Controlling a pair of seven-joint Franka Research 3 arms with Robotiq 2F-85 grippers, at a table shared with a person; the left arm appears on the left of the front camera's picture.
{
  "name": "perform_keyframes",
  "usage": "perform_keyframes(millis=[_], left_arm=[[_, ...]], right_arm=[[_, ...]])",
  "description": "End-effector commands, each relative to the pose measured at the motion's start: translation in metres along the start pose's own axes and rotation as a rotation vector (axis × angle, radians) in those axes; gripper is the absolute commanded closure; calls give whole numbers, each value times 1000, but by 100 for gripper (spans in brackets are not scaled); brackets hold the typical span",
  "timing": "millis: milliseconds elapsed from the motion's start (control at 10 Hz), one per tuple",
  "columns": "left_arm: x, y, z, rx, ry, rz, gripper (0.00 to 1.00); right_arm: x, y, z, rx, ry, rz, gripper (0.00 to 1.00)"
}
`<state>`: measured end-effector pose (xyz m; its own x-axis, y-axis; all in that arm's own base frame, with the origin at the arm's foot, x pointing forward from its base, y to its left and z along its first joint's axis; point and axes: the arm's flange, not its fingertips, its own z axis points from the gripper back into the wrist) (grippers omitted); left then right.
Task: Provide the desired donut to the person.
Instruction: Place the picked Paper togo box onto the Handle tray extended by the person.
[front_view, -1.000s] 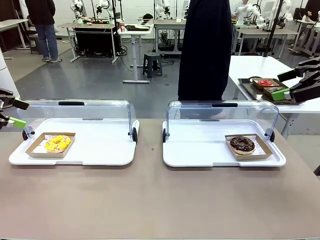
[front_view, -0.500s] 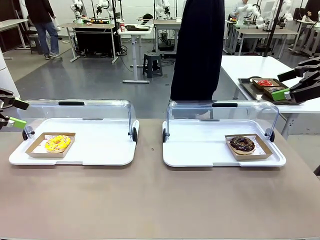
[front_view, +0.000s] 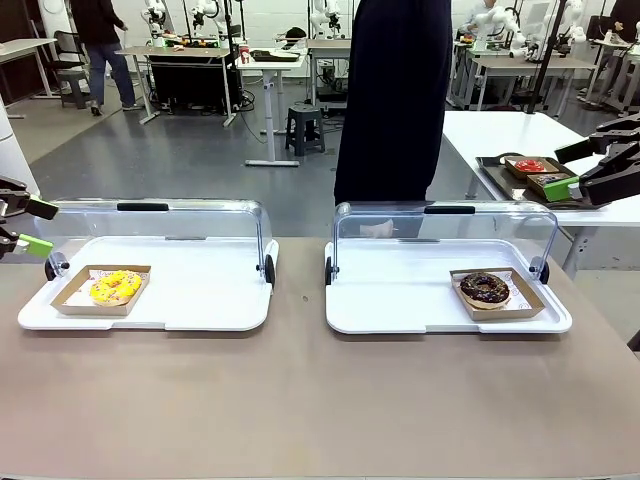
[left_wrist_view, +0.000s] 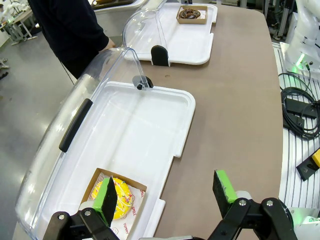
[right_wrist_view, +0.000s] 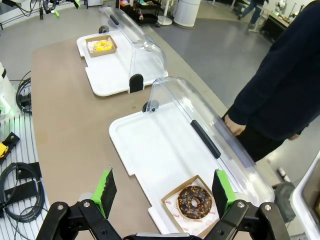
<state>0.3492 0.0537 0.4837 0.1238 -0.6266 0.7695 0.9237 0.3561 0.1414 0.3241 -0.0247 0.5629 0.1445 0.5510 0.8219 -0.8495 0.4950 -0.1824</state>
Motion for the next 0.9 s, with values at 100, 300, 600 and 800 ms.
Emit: perform_keyframes(millis=[100,300,600,800], left_arm=[[-1,0,1,-4,-18,0,0],[-1,0,1,-4,-18,0,0],[-1,0,1,-4,-18,0,0],[-1,0,1,-4,-18,0,0]], right_arm=[[-2,-1,0,5,-5,-6,0],[-2,-1,0,5,-5,-6,0],[-2,-1,0,5,-5,-6,0],[-2,-1,0,5,-5,-6,0]])
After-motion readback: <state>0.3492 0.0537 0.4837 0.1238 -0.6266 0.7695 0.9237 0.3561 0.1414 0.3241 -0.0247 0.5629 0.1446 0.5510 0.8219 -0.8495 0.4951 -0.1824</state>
